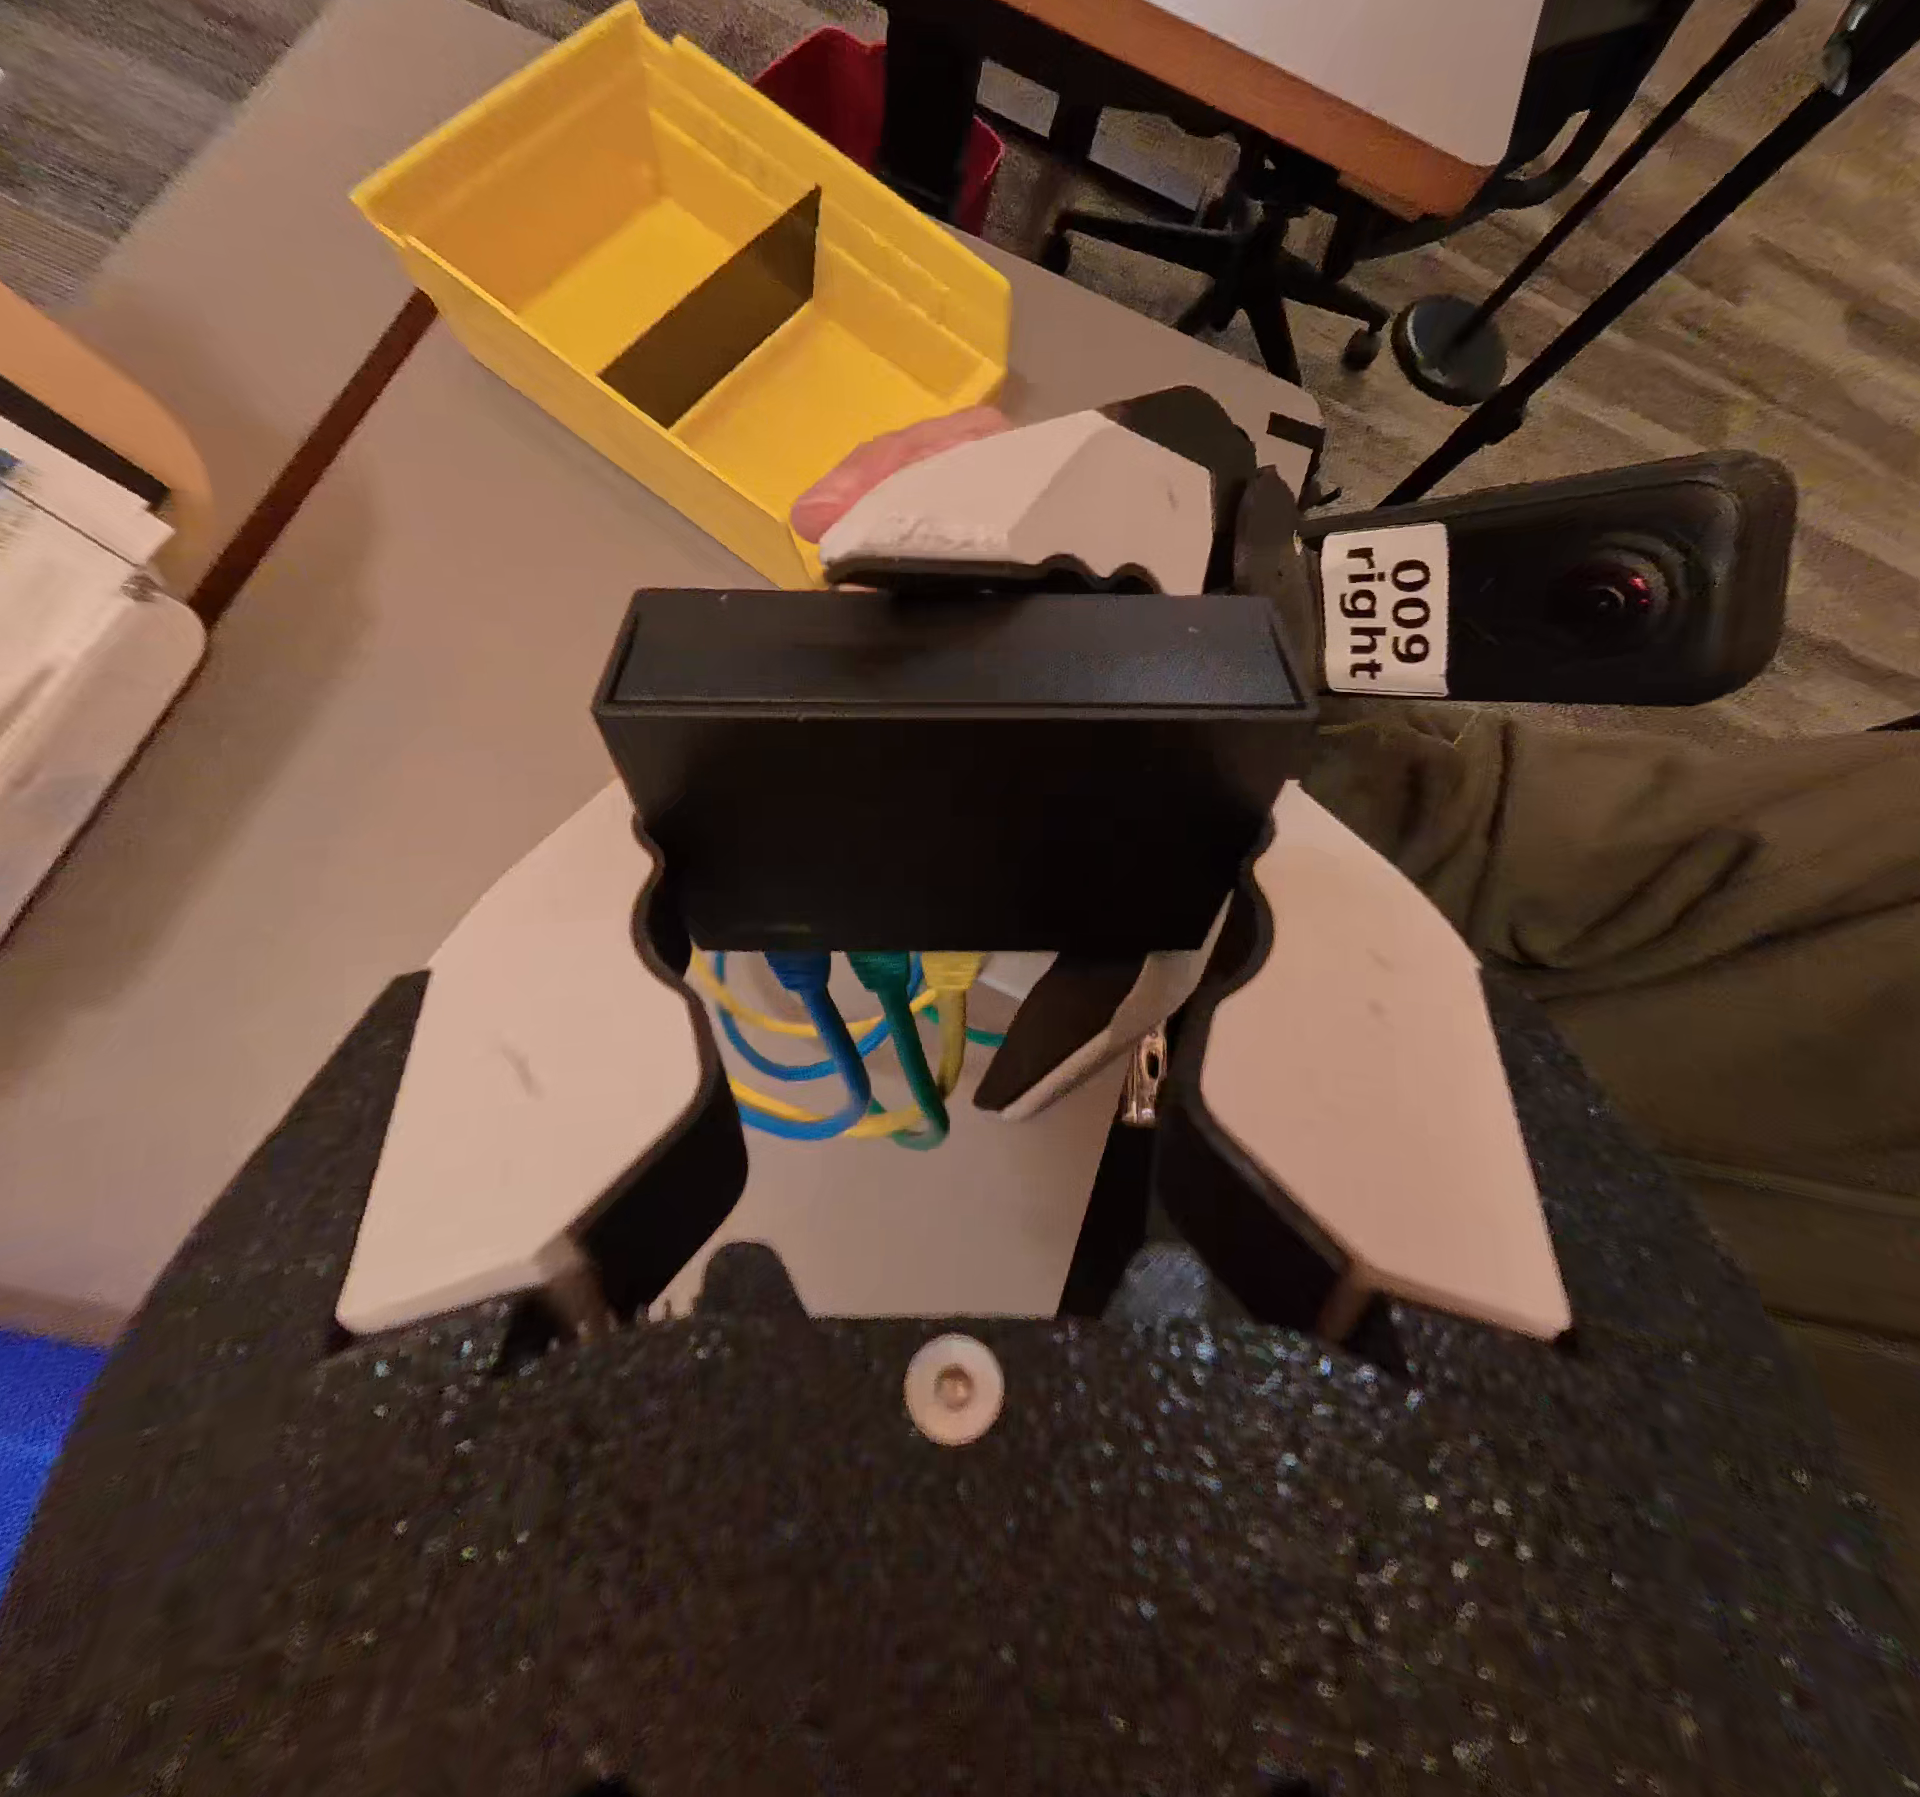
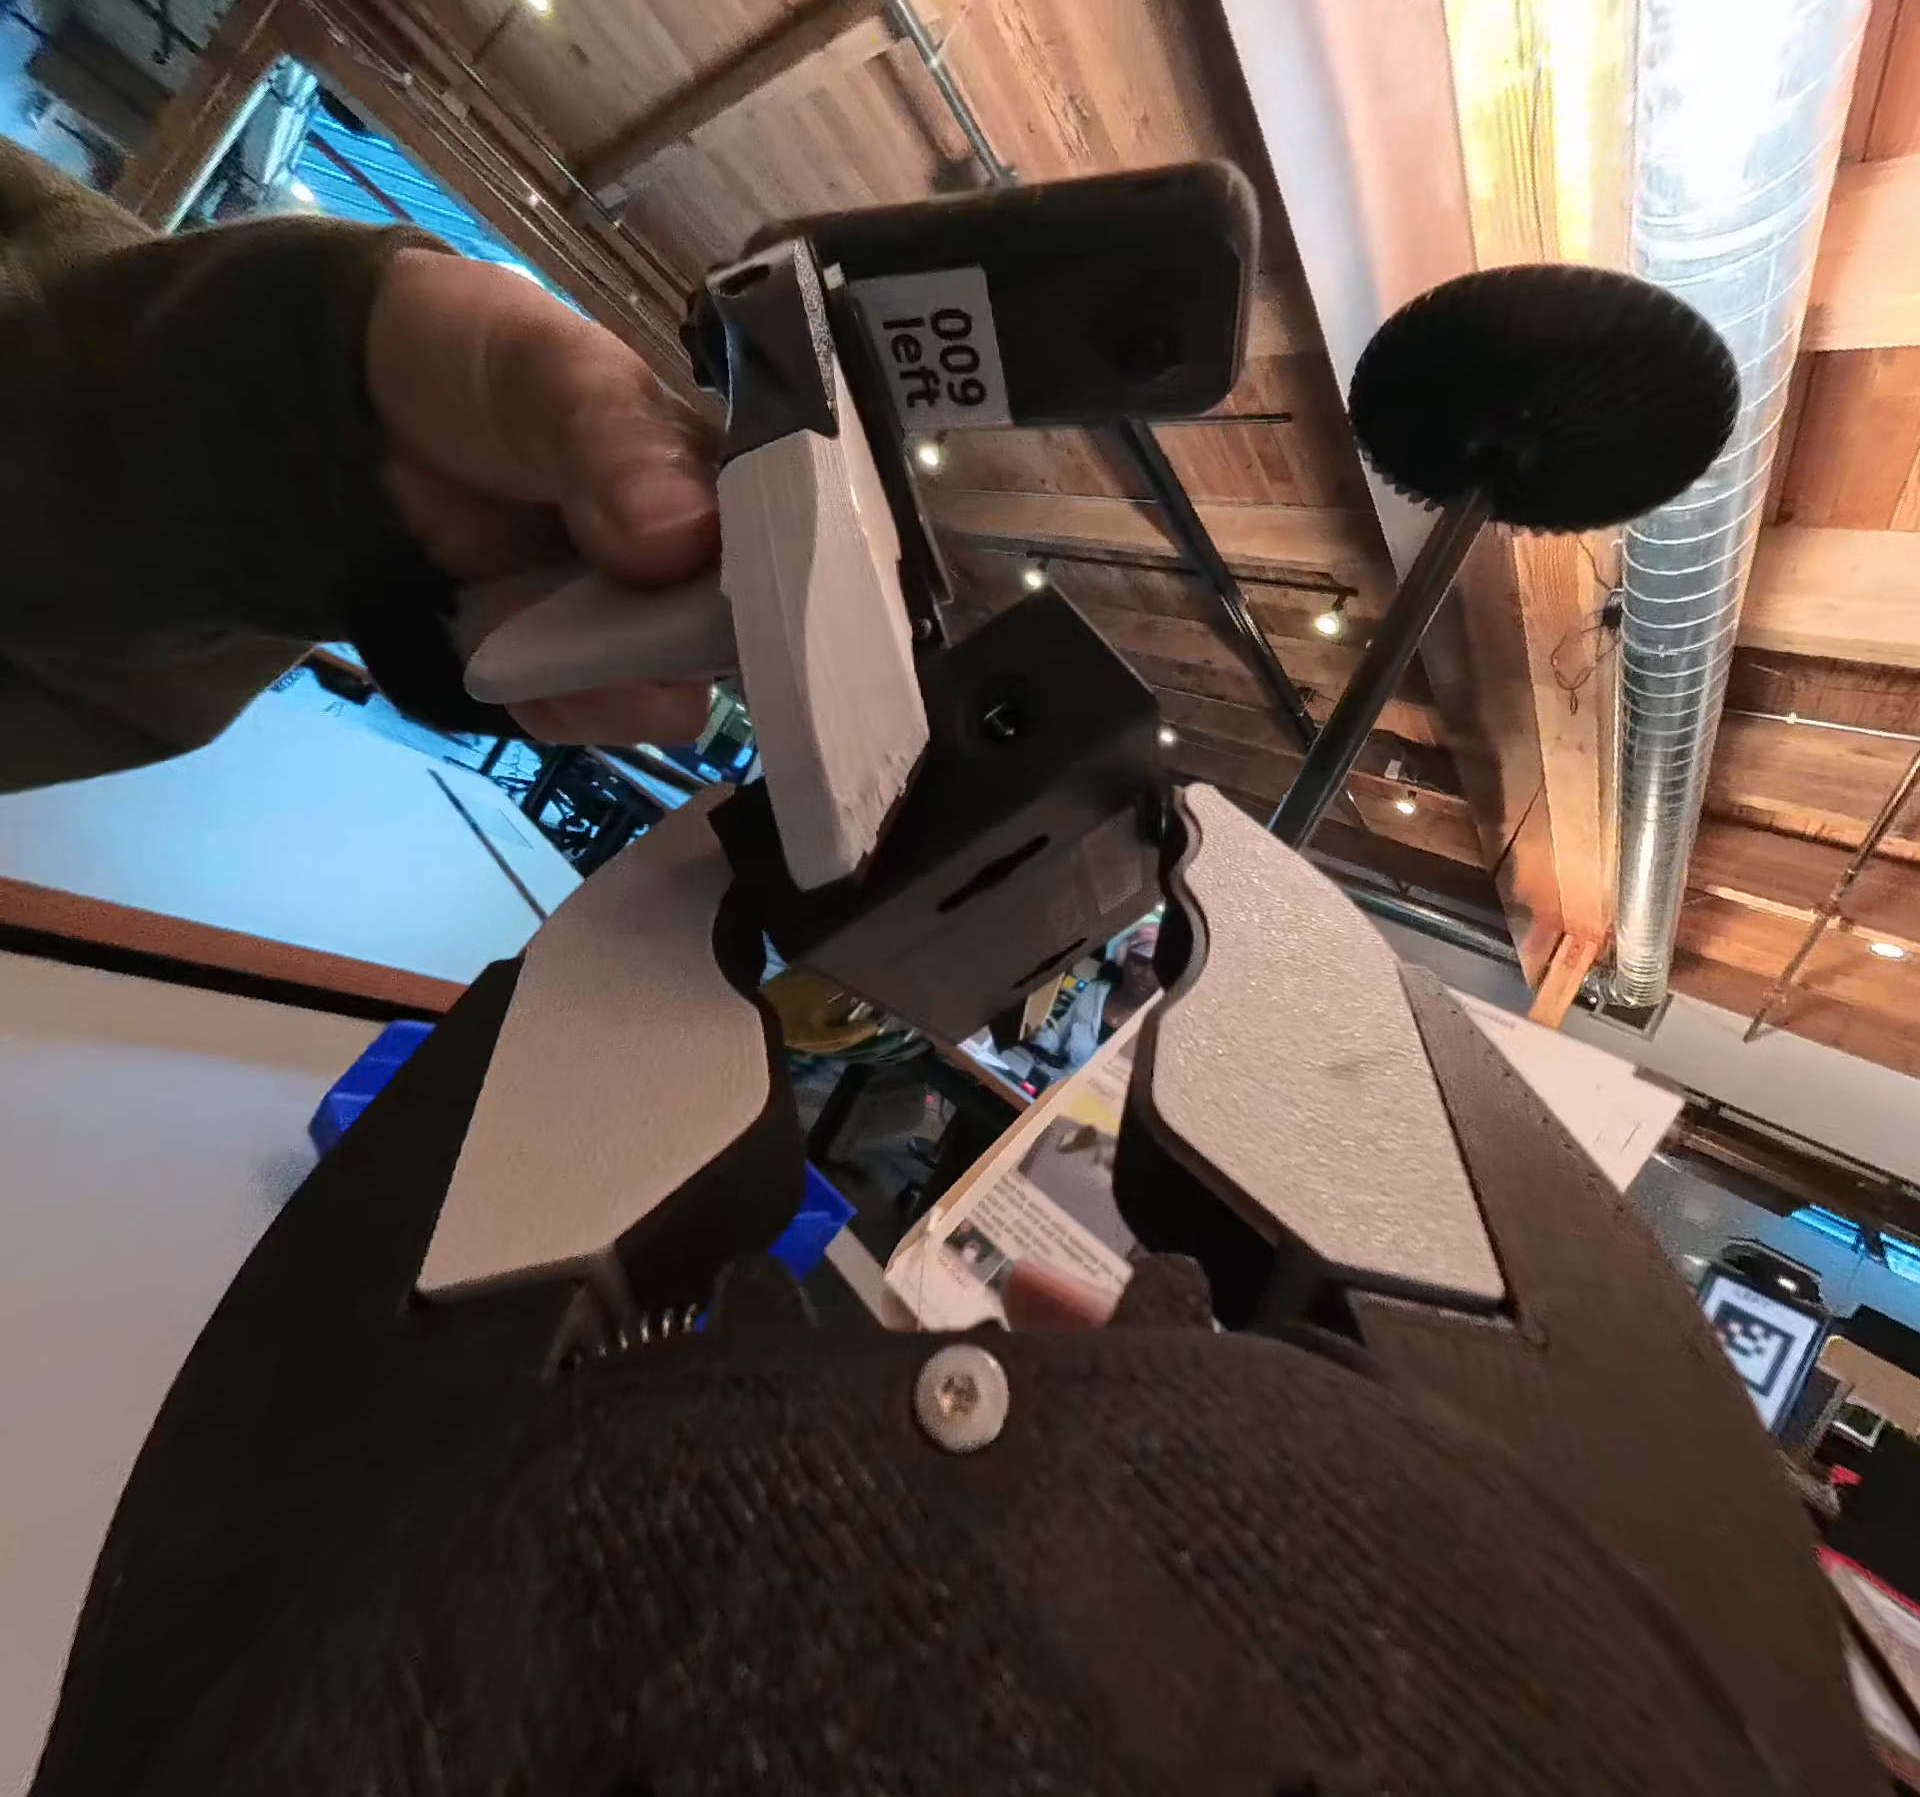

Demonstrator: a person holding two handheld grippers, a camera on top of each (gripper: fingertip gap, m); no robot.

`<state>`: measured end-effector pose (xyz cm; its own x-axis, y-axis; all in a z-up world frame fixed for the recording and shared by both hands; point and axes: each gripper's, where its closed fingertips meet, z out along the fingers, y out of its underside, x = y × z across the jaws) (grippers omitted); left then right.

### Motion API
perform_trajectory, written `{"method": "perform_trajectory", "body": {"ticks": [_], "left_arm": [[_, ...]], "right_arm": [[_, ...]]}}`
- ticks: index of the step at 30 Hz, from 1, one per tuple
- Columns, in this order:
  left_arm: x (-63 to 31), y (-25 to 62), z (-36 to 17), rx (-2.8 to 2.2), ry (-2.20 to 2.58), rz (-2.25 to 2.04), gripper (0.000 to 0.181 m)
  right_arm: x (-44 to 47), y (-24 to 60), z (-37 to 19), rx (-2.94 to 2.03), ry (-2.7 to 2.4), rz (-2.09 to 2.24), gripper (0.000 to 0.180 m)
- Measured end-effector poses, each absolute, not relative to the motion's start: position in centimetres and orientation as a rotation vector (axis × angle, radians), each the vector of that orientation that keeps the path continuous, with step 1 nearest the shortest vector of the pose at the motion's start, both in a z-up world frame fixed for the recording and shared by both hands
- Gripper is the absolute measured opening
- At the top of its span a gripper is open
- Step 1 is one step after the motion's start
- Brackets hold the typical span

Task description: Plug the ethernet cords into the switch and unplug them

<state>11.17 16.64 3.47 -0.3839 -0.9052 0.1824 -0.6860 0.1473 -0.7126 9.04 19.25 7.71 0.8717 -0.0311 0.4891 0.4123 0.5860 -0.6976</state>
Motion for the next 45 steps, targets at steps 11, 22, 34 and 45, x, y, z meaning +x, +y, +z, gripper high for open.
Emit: {"method": "perform_trajectory", "body": {"ticks": [11,22,34,45], "left_arm": [[12.1,18.2,1.7,-1.077,1.926,-1.402,0.102],[11.8,20.3,-4.2,-0.701,1.689,-1.234,0.08],[11.5,19.6,-7.4,-0.75,1.646,-1.375,0.056],[11.9,23.7,-10.0,-0.925,1.564,-1.119,0.056]], "right_arm": [[13.9,17.7,1.6,-1.001,-0.19,0.379,0.072],[13.6,18.3,-0.9,-0.818,0.054,1.207,0.072],[13.0,18.9,-3.8,-0.758,0.08,1.316,0.071],[17.6,20.5,-8.8,-1.128,0.193,0.948,0.06]]}}
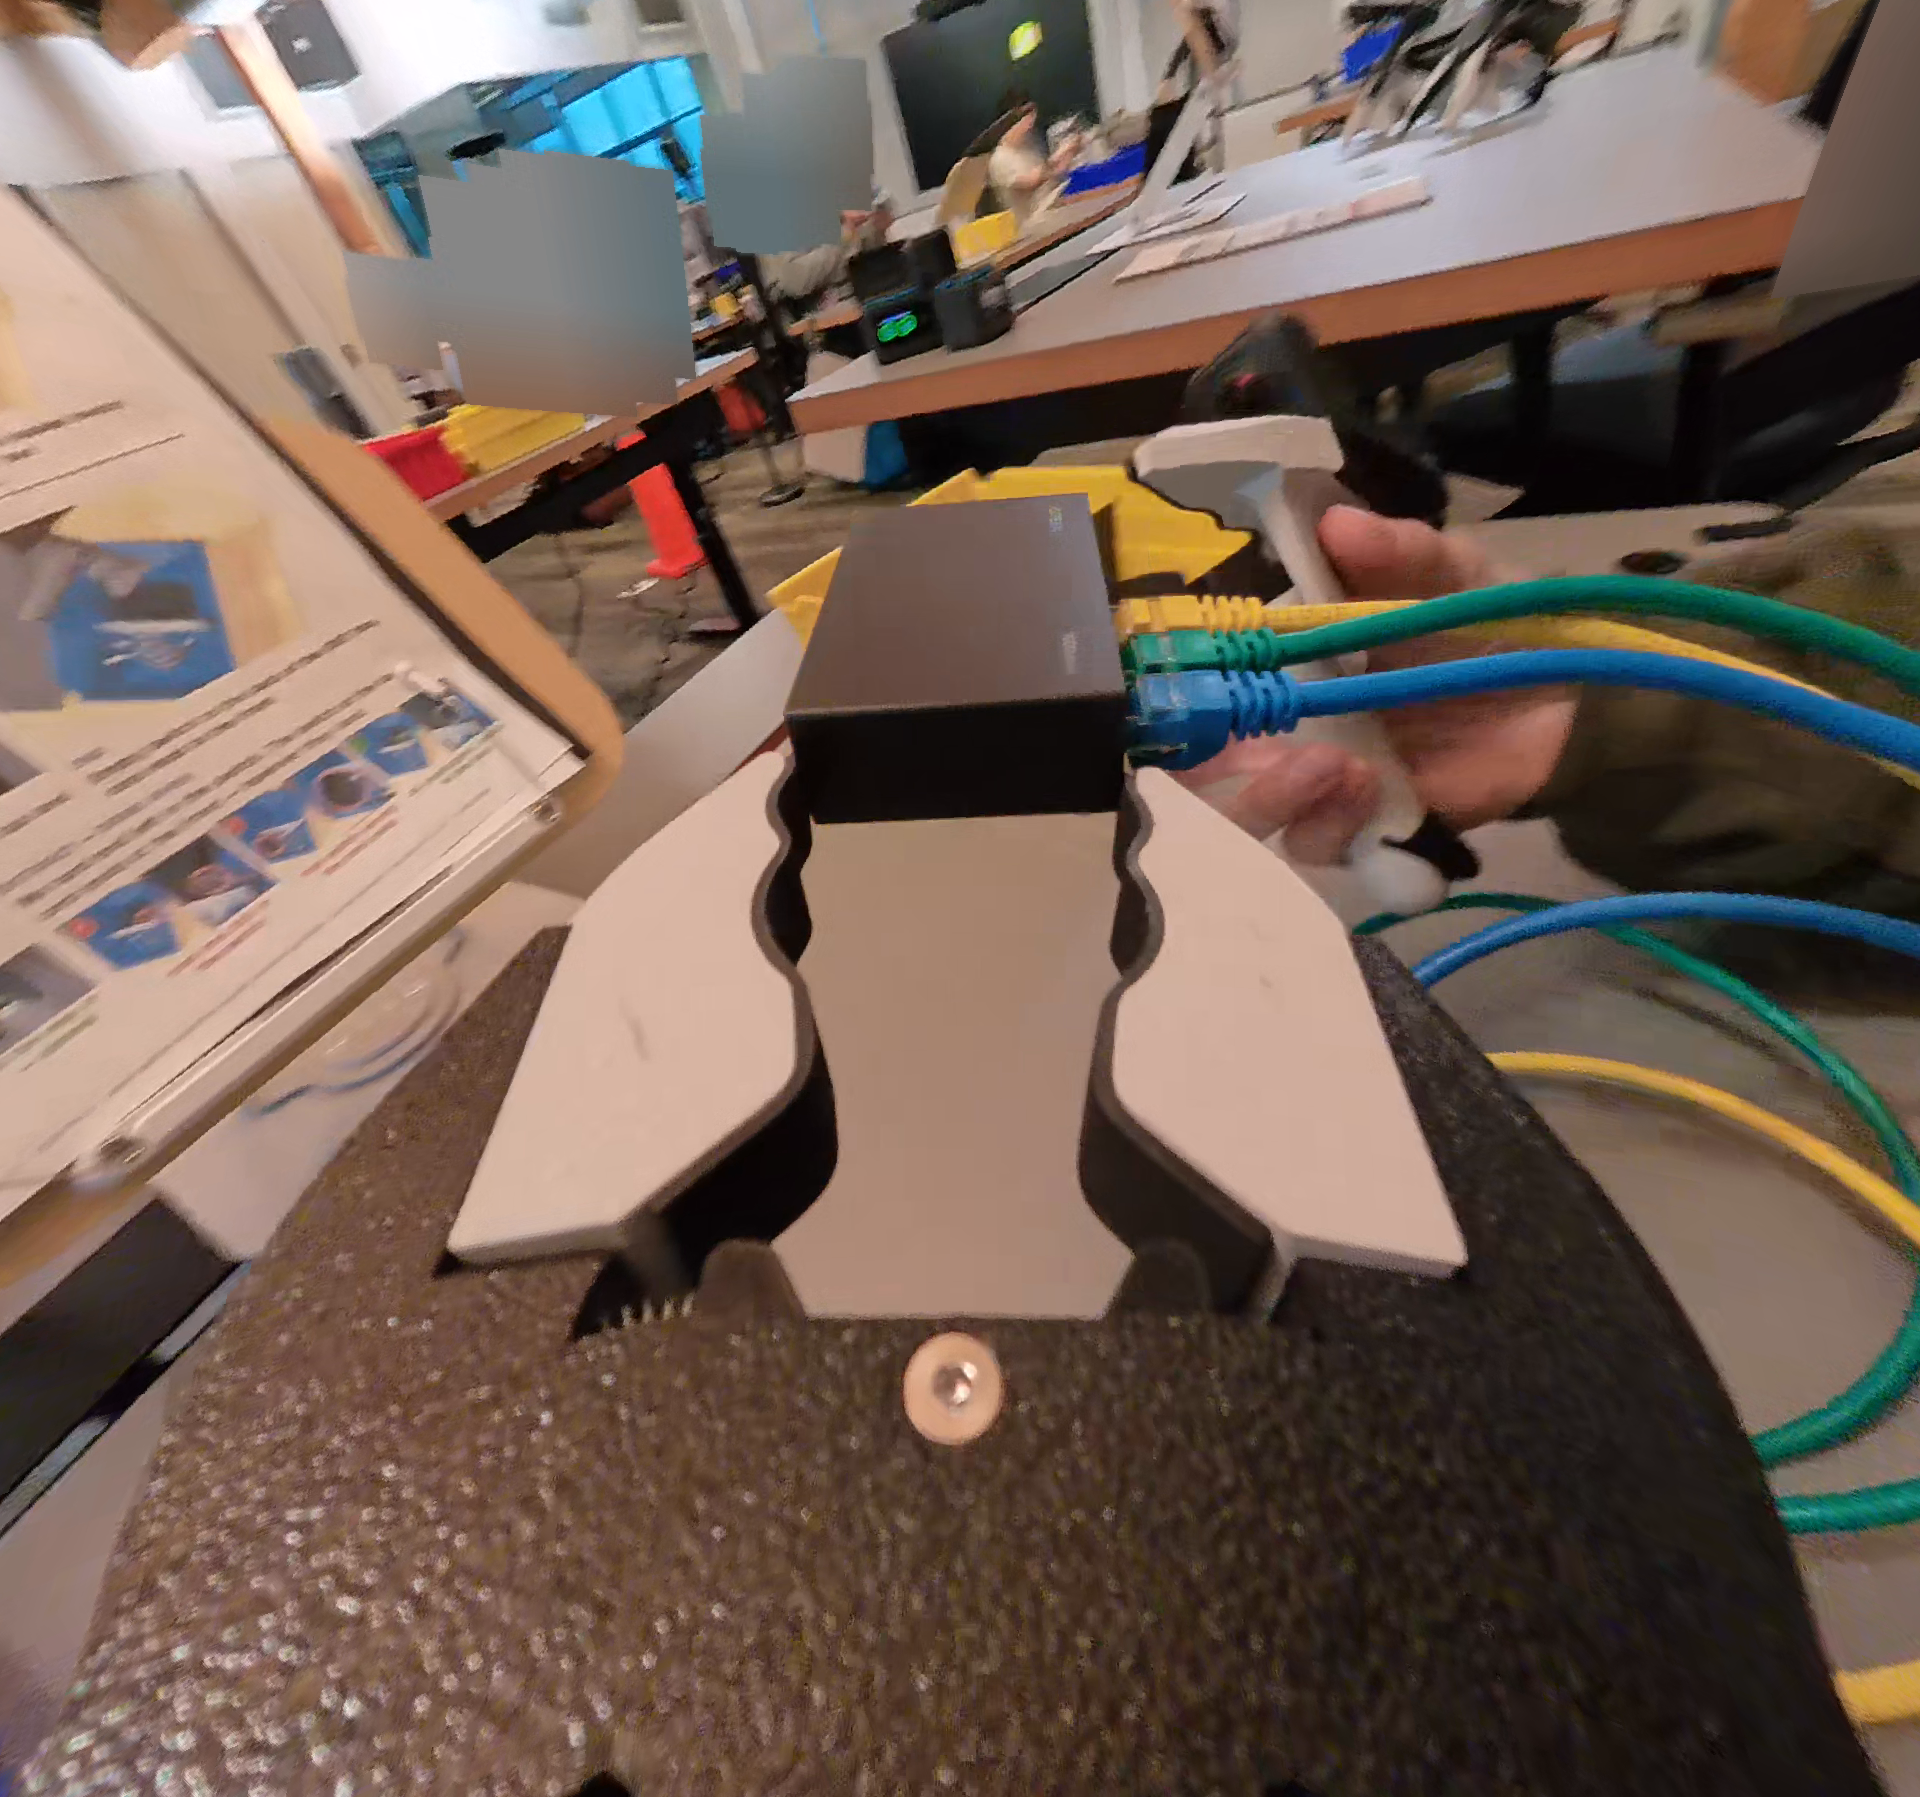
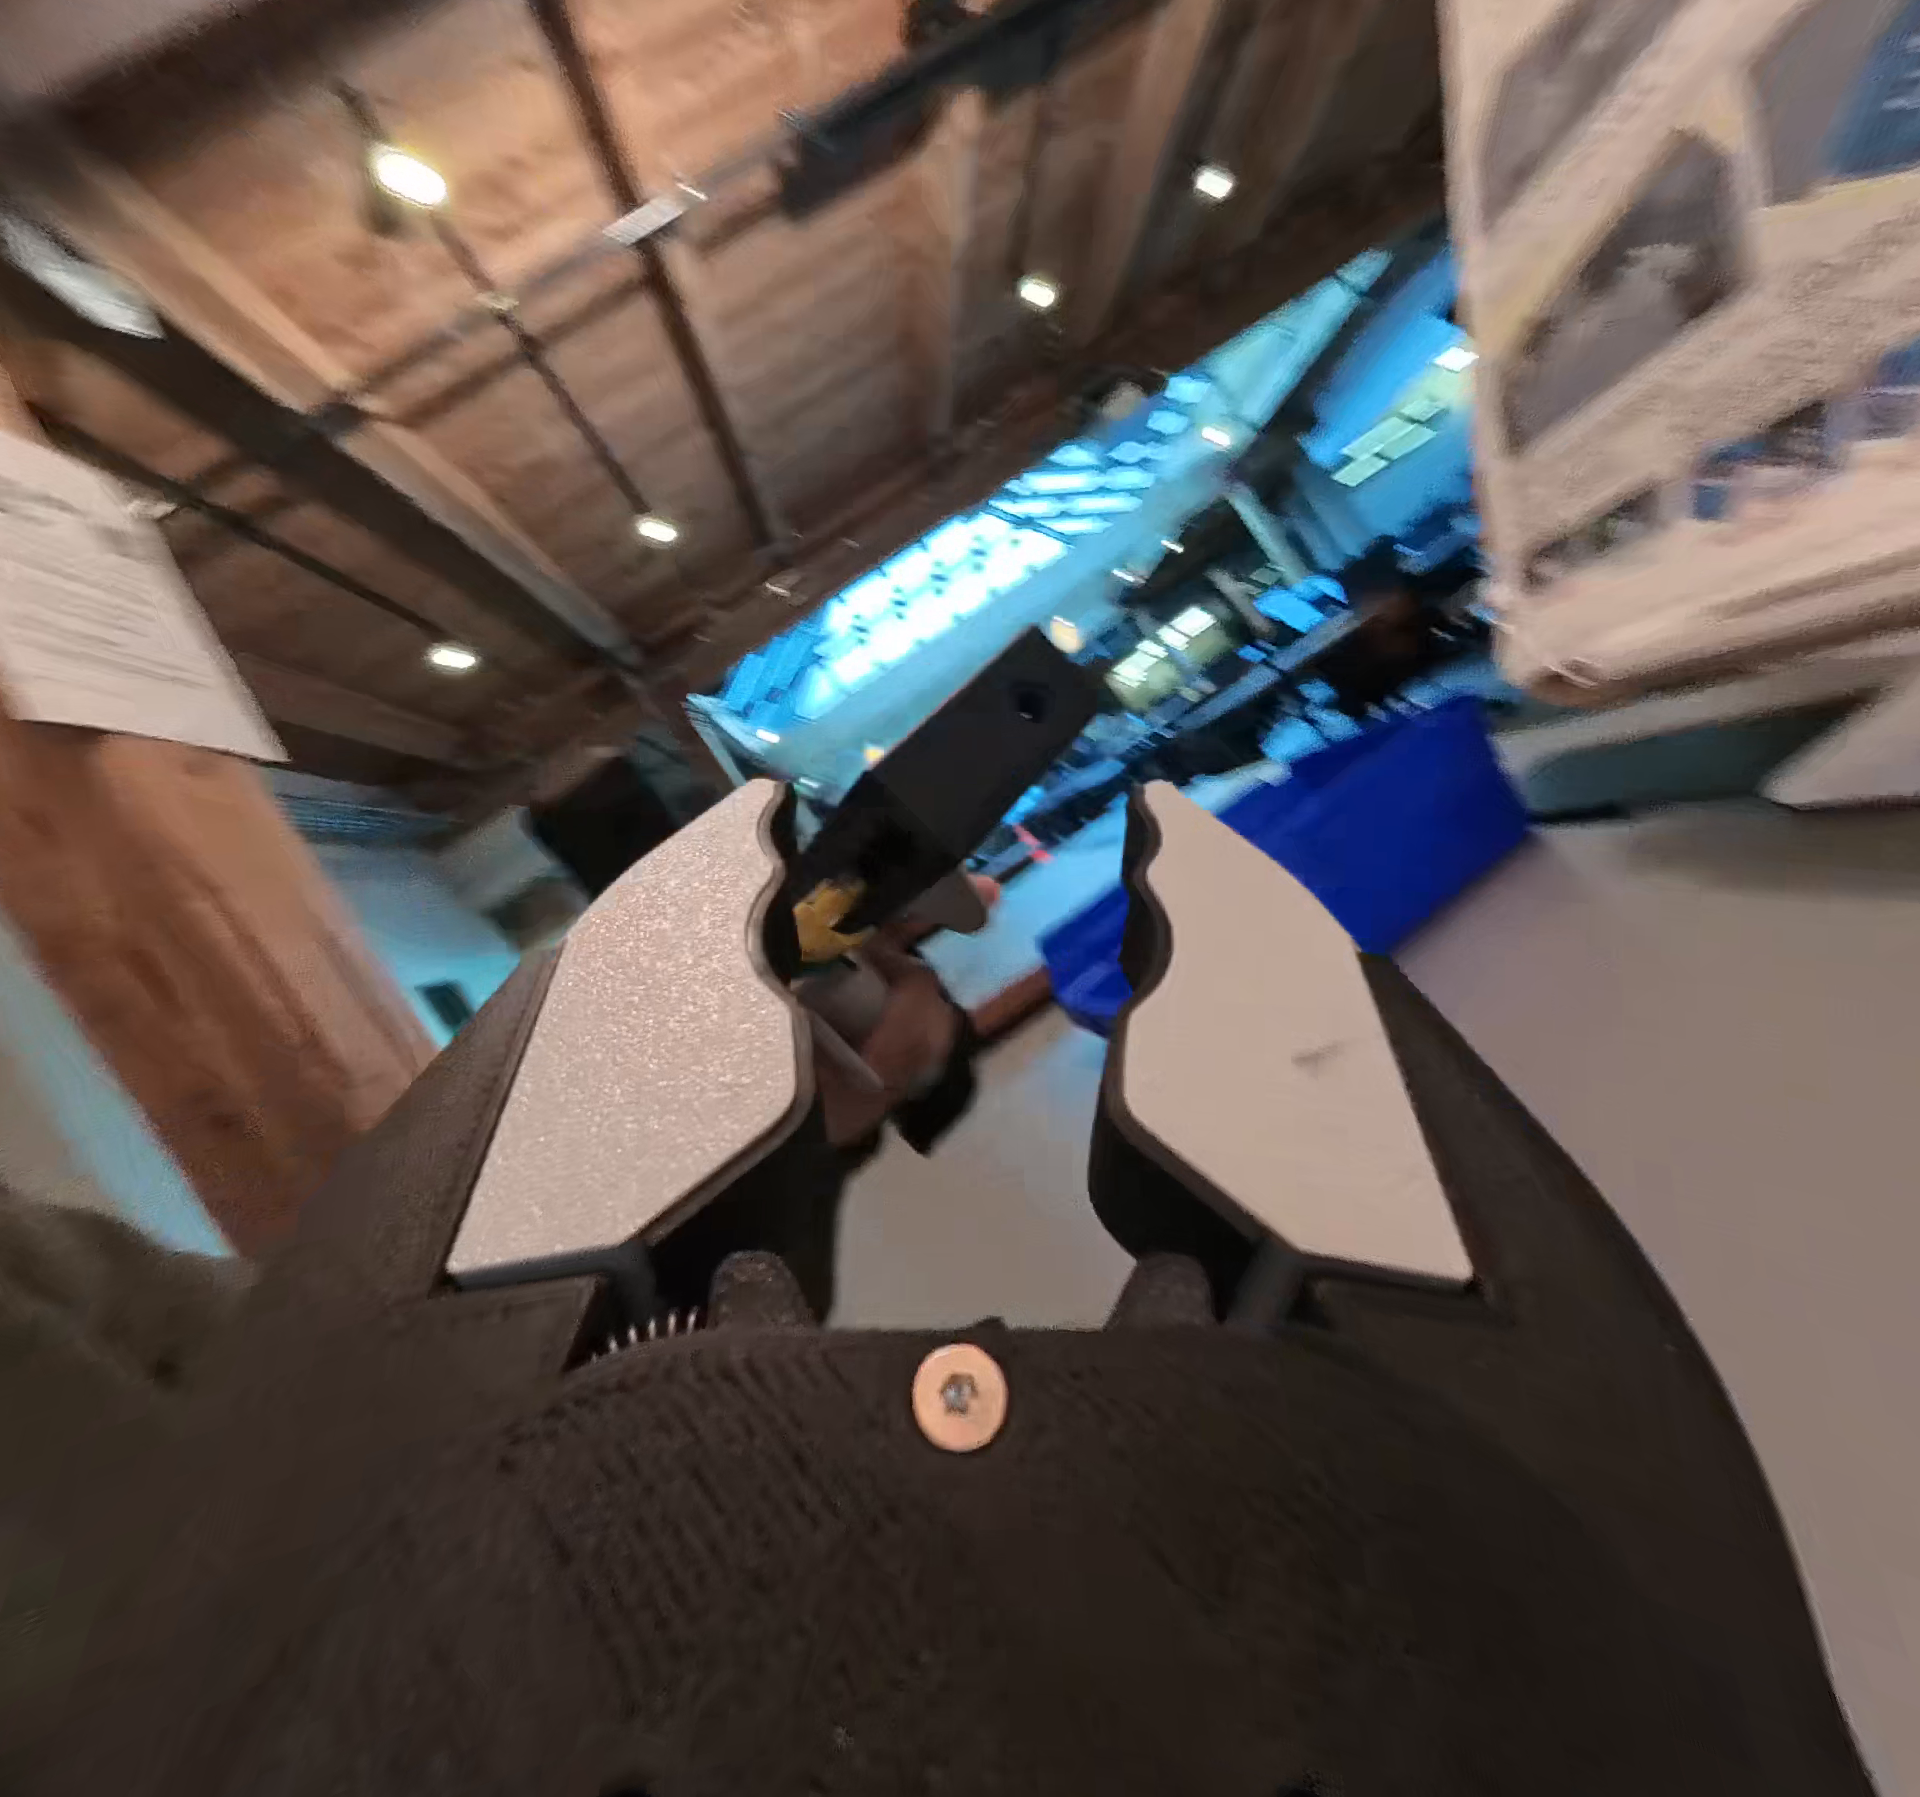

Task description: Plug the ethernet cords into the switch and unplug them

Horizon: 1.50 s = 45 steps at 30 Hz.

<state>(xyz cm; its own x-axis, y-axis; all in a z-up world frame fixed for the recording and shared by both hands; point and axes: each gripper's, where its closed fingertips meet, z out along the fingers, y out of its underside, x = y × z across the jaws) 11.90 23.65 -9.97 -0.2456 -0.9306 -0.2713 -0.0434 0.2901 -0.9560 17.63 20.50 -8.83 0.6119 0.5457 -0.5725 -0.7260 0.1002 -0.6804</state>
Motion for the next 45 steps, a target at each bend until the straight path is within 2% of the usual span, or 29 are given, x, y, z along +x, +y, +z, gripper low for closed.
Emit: {"method": "perform_trajectory", "body": {"ticks": [7,10,14,18,19,22,25,27,33,38,45], "left_arm": [[12.1,26.1,-11.8,-1.016,1.479,-0.874,0.056],[12.1,25.4,-12.5,-0.978,1.499,-0.914,0.056],[11.8,23.8,-13.1,-0.889,1.584,-0.996,0.056],[11.9,23.3,-13.3,-0.866,1.604,-0.958,0.056],[12.0,23.3,-13.5,-0.869,1.597,-0.926,0.056],[11.8,23.2,-13.5,-0.883,1.556,-0.929,0.056],[10.6,21.7,-14.3,-0.871,1.67,-1.104,0.052],[9.2,21.0,-14.2,-0.865,1.769,-1.255,0.064],[9.5,22.0,-13.2,-1.312,1.944,-1.585,0.073],[9.4,19.9,-15.3,-1.523,2.256,-1.622,0.04],[10.8,19.7,-15.6,-1.63,2.124,-1.875,0.028]], "right_arm": [[19.5,20.2,-10.7,-1.389,0.226,0.812,0.061],[20.0,20.3,-11.6,-1.467,0.208,0.677,0.063],[18.4,20.7,-12.0,-1.376,0.223,1.026,0.062],[15.7,21.6,-13.1,-1.395,0.181,1.187,0.048],[15.4,21.7,-12.8,-1.366,0.164,1.2,0.039],[15.3,21.7,-12.0,-1.295,0.152,1.241,0.035],[15.0,20.9,-12.0,-1.35,0.069,1.271,0.031],[14.8,20.5,-12.4,-1.416,0.031,1.271,0.03],[12.1,20.1,-12.8,-1.53,-0.142,1.26,0.03],[10.6,20.1,-13.2,-1.611,-0.224,1.195,0.03],[12.2,20.3,-13.9,-1.625,-0.182,1.104,0.03]]}}
